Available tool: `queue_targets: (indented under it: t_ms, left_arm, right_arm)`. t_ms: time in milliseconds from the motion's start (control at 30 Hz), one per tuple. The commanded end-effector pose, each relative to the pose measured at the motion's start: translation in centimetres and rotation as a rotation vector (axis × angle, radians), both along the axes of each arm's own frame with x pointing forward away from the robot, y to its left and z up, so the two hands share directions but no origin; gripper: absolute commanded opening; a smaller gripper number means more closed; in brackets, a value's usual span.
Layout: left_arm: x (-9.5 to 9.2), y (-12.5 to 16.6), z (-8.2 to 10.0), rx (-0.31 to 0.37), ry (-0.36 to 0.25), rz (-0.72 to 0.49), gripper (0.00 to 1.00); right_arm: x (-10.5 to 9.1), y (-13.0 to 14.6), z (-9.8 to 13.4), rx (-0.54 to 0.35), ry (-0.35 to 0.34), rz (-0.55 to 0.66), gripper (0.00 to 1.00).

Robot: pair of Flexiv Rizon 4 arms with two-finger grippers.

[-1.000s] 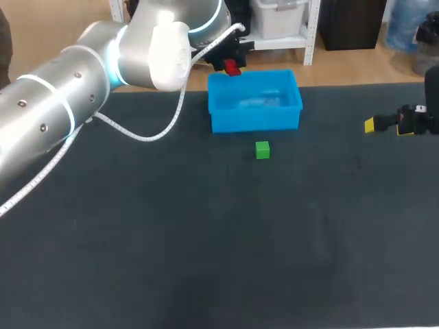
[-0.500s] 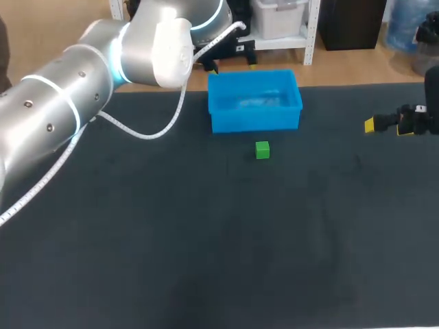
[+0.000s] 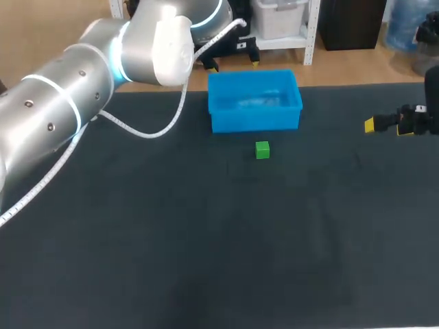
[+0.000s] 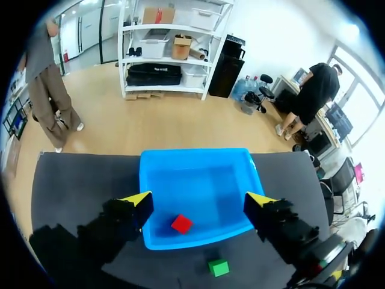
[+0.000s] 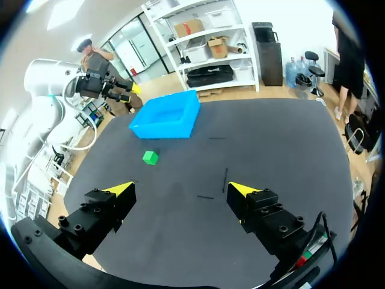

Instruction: Use the left arm to pick the red cube and place it into the blue plastic box first, then use the right arm to grasp the green cube and put it into the same blue plastic box after the first action is fully finished.

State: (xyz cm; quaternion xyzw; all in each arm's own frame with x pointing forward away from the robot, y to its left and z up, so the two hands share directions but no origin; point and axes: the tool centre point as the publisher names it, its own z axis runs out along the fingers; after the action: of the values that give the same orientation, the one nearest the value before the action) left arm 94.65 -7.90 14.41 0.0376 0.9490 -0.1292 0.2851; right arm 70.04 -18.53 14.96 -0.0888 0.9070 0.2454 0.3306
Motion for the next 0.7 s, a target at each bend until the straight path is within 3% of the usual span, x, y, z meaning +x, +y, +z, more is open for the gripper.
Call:
queue_targets:
  t_ms: [33,400,700]
  left_arm:
    - [-2.5,0.7,0.8,-0.013,-0.02,0.003,1.0]
    - [-8.2,2.5,2.4,-0.057,-0.056,0.002,1.0]
    - [-11.3,5.6,2.8,-0.076,-0.063,-0.042,1.0]
  right_arm:
    - [0.0,0.0,0.0,0.0,0.0,0.002,1.0]
    - [0.0,0.0,0.0,0.0,0.0,0.002,1.0]
    - [0.0,0.0,0.0,0.0,0.0,0.002,1.0]
